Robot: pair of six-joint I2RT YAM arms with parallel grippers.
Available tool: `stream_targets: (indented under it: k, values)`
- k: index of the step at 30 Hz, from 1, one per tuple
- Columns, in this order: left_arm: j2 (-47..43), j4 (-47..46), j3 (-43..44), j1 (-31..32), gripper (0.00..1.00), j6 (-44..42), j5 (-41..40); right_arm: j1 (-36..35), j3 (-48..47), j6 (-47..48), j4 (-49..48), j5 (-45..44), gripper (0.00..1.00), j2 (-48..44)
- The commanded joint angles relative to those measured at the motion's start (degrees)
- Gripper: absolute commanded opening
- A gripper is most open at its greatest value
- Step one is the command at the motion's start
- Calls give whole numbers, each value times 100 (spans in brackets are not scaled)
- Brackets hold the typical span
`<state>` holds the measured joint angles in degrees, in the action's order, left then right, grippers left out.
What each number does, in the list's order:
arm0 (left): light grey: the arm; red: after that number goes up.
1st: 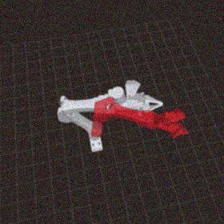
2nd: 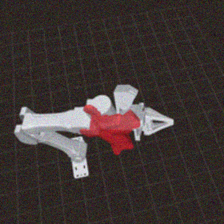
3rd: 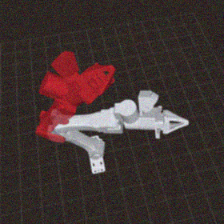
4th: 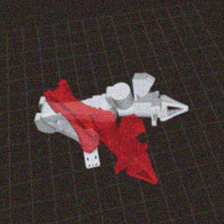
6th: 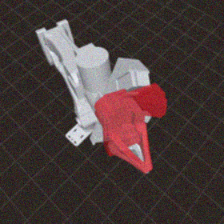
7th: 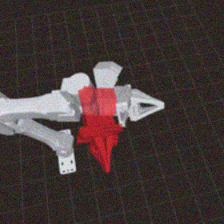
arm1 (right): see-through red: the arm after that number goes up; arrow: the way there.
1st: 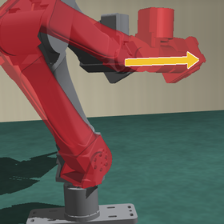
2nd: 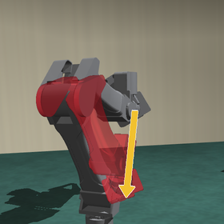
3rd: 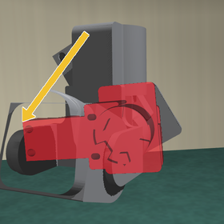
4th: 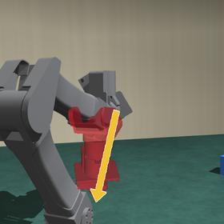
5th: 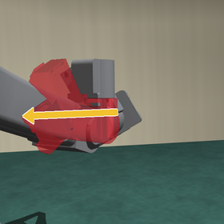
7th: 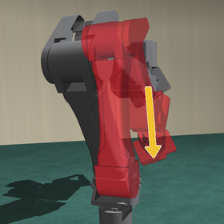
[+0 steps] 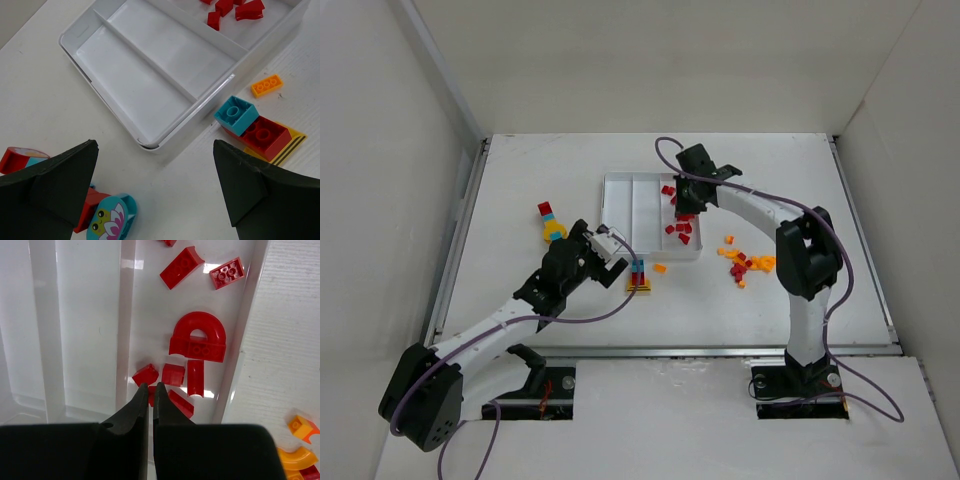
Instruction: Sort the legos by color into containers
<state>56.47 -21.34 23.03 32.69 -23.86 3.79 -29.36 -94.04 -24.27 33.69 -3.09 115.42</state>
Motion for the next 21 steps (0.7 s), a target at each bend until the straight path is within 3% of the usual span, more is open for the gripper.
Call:
stream_targets:
  k: [1,4,5,6,9,14,18,21]
  values:
    - [-145,-353,-44,36,99,48,-19,-17,-263,-78,-135,72,0,-107]
    - [-145,-414,-44,36,99,48,-19,-17,-316,-78,-83,246,34,7]
    - [-145,-414,-44,36,99,-4,-71,-17,-412,1,-82,248,51,77]
    - [-145,-414,-44,36,99,-5,-72,-17,-466,71,31,248,55,78]
    - [-145,-414,-44,36,99,-5,-133,-17,-519,151,199,248,62,78]
    - [-145,-353,-44,36,99,-58,-186,62,-204,204,400,-41,64,-624]
    - [-145,-353,-44,36,99,-58,-186,369,1005,-156,944,-472,67,-1555]
    - [-198,-406,-166,36,99,-58,-133,720,1991,-517,1016,-325,69,-2399]
